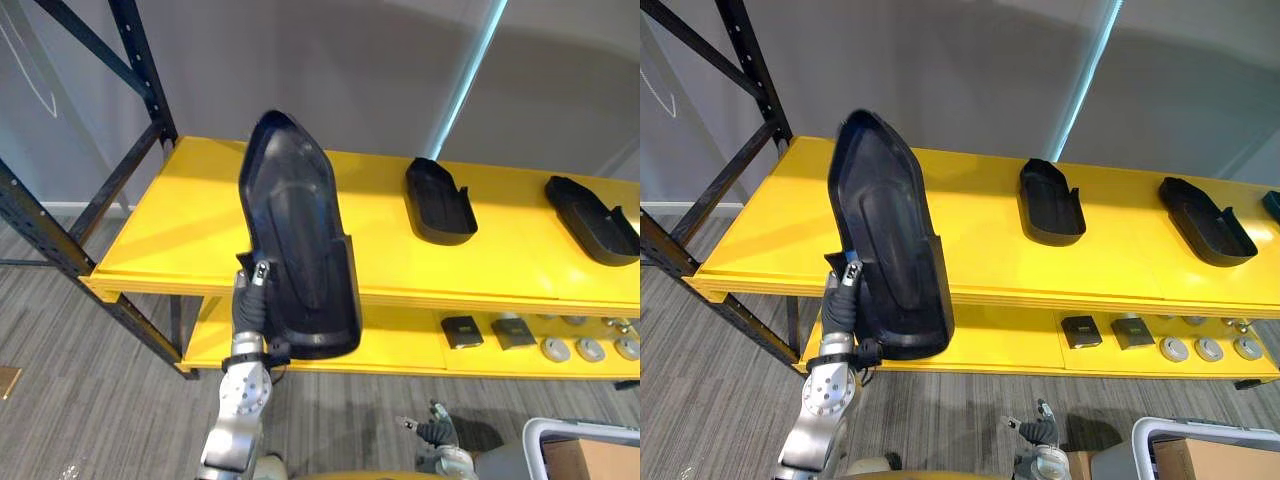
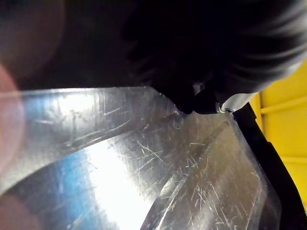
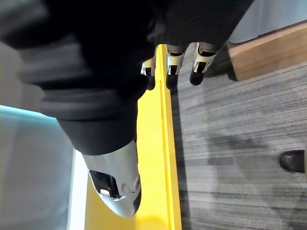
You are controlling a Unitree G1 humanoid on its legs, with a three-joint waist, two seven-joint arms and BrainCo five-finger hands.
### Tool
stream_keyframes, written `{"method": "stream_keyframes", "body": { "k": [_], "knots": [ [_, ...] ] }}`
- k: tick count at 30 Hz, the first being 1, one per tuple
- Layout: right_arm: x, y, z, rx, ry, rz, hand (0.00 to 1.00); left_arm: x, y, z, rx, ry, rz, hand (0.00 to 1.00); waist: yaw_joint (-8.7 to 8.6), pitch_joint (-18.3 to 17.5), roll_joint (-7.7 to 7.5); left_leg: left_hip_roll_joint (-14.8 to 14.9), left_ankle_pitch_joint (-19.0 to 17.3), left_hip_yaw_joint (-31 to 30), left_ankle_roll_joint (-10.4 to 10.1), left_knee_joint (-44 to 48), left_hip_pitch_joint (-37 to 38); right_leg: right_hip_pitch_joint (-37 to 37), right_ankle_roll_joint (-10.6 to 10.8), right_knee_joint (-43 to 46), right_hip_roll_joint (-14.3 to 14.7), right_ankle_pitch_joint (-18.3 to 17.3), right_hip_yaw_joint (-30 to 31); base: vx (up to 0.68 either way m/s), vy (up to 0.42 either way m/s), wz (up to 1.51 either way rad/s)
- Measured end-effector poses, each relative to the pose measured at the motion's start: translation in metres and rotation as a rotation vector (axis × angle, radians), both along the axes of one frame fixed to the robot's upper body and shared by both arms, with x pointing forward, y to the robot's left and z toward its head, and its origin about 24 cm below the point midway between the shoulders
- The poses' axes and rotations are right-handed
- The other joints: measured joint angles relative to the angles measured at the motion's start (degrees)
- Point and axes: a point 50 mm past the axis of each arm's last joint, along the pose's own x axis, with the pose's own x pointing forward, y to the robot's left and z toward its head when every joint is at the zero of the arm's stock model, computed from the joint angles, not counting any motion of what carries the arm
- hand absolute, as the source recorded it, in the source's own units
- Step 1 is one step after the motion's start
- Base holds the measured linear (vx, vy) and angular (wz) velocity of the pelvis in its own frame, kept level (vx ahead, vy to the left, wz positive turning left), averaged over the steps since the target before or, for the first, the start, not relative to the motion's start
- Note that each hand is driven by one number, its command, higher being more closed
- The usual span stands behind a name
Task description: Walk over and take plastic housings, then place them on the shelf
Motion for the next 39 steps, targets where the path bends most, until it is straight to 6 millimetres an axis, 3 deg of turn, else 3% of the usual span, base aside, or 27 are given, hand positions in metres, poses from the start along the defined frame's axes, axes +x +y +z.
{"method": "stream_keyframes", "body": {
  "k": [8, 13, 18, 26, 35, 36, 39],
  "knots": [
    [-0.004, 0.002, -0.004, 0.022, 0.029, 0.028, 0.00, 0.062, 0.047, 0.033, 0.173, -0.023, 0.180, 1.00, -2.46, -1.31, 0.62, 0.08, 4.73, 0.62, -0.88, -7.93, 0.45, -3.30, -0.77, -1.56, 1.04, 2.60, 2.01, 0.02, -0.022, -0.08],
    [-0.002, 0.002, -0.003, 0.016, 0.020, 0.050, 0.00, 0.092, 0.062, 0.045, 0.207, 0.031, 0.233, 1.00, -3.03, -1.16, 0.69, 1.00, 6.82, 1.40, -0.76, -9.22, -2.62, -7.41, -1.13, -1.54, 2.04, 4.45, 3.16, -0.06, -0.027, -0.13],
    [0.007, 0.007, 0.002, 0.015, -0.019, 0.084, 0.00, 0.106, 0.074, 0.056, 0.189, 0.051, 0.278, 1.00, -3.12, -0.07, 1.12, 1.74, 7.28, 2.22, -0.59, -8.05, -6.49, -11.21, -1.21, -1.42, 2.63, 5.89, 4.65, -0.11, -0.010, -0.15],
    [0.018, 0.008, 0.010, 0.010, -0.081, 0.099, 0.00, 0.127, 0.071, 0.109, 0.198, -0.050, 0.268, 1.00, -2.35, 3.12, 1.38, 2.89, 7.31, 2.81, -0.65, -4.99, -11.72, -14.90, -1.38, -2.22, 3.17, 7.38, 4.80, -0.10, -0.020, -0.05],
    [0.026, 0.010, 0.015, 0.018, -0.120, 0.096, 0.00, 0.137, 0.081, 0.117, 0.180, -0.009, 0.301, 1.00, -2.30, 5.14, 1.55, 2.85, 7.11, 2.76, -0.28, -3.23, -13.14, -15.47, -1.31, -2.20, 3.02, 7.51, 4.72, 0.01, 0.002, 0.00],
    [0.027, 0.010, 0.017, 0.019, -0.129, 0.097, 0.00, 0.136, 0.084, 0.117, 0.172, -0.007, 0.305, 0.00, -2.32, 5.36, 1.58, 2.86, 7.05, 2.77, -0.22, -3.09, -13.38, -15.65, -1.31, -2.20, 3.02, 7.51, 4.75, 0.00, 0.000, 0.00],
    [0.028, 0.010, 0.017, 0.019, -0.132, 0.096, 0.00, 0.137, 0.086, 0.111, 0.168, 0.028, 0.309, 0.00, -2.23, 5.42, 1.61, 2.87, 6.94, 2.72, -0.10, -2.85, -13.77, -15.90, -1.31, -2.19, 3.02, 7.51, 4.68, 0.00, 0.000, 0.00]
  ]
}}
